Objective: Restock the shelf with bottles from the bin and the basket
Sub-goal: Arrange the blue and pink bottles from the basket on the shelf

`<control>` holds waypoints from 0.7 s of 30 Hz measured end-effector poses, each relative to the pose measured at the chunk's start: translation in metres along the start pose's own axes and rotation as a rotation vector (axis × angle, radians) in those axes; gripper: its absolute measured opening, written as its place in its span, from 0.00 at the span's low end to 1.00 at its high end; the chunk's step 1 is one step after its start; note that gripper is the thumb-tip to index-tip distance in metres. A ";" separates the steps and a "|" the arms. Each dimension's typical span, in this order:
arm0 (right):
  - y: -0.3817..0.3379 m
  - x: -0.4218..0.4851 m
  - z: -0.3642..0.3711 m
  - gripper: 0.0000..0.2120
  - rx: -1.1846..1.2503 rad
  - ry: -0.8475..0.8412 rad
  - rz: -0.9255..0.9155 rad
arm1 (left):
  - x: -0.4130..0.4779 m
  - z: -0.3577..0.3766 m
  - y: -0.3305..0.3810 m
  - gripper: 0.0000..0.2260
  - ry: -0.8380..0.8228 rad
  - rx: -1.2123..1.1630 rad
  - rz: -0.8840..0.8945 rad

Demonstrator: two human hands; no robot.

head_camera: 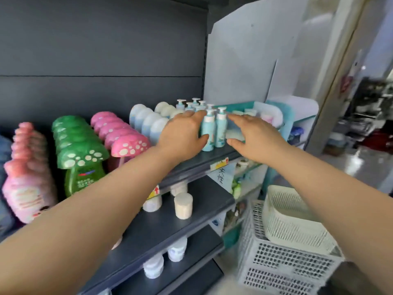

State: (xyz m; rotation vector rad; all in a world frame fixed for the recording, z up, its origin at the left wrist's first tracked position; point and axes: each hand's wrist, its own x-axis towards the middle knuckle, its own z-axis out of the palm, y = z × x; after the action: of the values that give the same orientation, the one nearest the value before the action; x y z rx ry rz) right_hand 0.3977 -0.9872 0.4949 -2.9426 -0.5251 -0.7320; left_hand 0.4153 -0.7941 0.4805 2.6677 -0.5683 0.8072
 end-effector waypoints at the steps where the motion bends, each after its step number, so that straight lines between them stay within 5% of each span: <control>1: 0.017 -0.008 0.001 0.31 0.002 -0.006 0.031 | 0.004 0.013 0.015 0.27 -0.012 -0.014 0.012; 21: 0.303 -0.079 0.136 0.31 -0.060 -0.233 0.507 | 0.125 0.325 0.162 0.25 -0.350 -0.312 0.225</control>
State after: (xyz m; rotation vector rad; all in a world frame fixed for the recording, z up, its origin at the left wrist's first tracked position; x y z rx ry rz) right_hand 0.4963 -1.2775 0.3434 -3.0265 0.2399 -0.3541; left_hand 0.5878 -1.0967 0.3199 2.4887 -1.0038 0.2675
